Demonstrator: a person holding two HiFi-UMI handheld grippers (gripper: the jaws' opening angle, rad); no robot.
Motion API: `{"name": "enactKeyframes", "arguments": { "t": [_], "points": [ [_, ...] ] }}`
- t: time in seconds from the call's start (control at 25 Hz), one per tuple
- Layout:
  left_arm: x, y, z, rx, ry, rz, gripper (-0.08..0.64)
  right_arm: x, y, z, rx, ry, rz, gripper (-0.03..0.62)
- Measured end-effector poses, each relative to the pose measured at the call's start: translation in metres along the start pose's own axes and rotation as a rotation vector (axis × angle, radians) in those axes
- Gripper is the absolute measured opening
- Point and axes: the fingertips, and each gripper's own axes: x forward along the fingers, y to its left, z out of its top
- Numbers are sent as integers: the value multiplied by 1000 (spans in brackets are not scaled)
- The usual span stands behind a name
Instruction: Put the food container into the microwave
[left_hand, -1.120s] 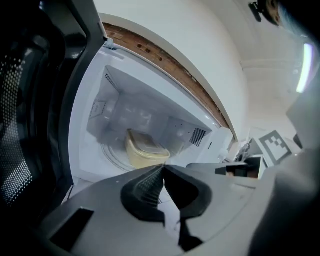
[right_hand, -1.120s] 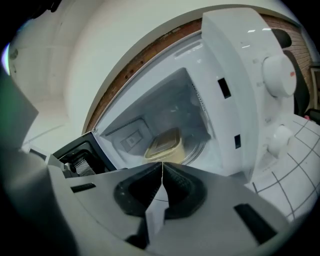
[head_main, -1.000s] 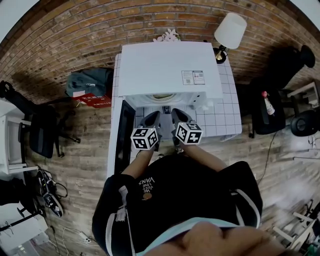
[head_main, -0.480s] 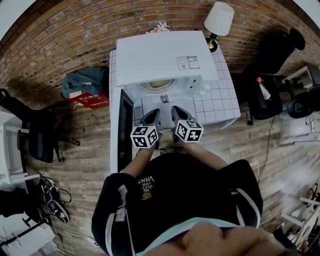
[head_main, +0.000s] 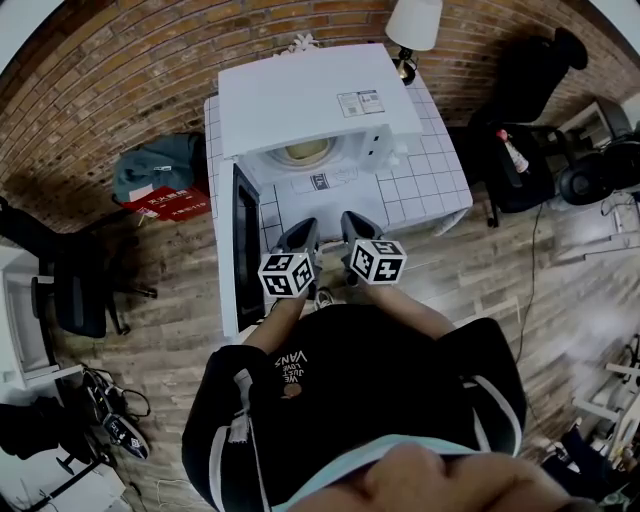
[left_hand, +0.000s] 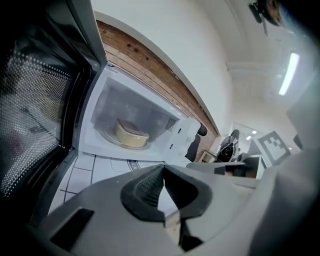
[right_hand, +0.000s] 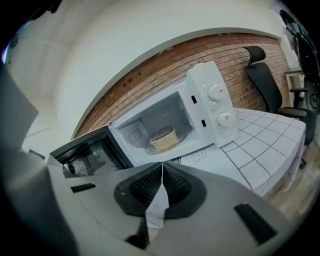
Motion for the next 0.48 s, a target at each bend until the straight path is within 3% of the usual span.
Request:
{"name": "enactKeyframes", "arguments": {
  "t": [0.48],
  "points": [
    [-3,-11,-7,5,-7,21,12,-16,-9,0,-4,-4,8,5]
  ]
}}
